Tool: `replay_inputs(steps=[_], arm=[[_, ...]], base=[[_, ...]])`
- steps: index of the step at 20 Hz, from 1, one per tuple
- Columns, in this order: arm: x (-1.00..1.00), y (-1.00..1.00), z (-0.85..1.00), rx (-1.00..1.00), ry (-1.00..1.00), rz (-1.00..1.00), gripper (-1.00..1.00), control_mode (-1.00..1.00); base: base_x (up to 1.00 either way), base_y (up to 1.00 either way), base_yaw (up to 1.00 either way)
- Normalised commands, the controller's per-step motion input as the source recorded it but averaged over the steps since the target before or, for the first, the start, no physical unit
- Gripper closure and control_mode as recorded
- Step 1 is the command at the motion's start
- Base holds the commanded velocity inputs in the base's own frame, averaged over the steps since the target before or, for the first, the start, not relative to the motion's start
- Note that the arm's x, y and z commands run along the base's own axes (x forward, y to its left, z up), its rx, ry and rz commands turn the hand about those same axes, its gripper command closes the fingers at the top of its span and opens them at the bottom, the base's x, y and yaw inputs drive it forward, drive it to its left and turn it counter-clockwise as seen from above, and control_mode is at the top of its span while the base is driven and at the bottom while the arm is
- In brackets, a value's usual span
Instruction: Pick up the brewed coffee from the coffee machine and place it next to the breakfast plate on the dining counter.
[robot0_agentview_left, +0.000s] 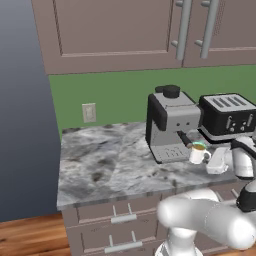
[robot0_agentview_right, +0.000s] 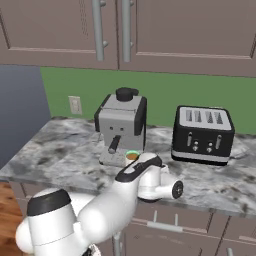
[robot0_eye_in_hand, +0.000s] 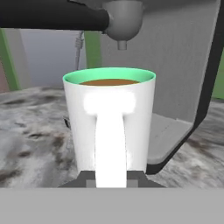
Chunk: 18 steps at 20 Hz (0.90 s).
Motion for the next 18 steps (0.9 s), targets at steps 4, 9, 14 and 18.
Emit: replay_inputs(steps=[4, 9, 14, 18], arm=[[-0.74, -0.26, 0.89, 0.00, 0.00, 0.00, 1.00, -1.00], [-0.75, -0.10, 1.00, 0.00, 0.00, 0.00, 1.00, -1.00], [-0.48, 0.24, 1.00, -0.03, 0.01, 0.00, 1.00, -1.00], [-0.10, 0.64, 0.54, -0.15, 0.10, 0.00, 1.00, -1.00]], base=[[0.00, 0.00, 0.00], [0.00, 0.00, 0.00], [0.00, 0.00, 0.00], [0.00, 0.00, 0.00]])
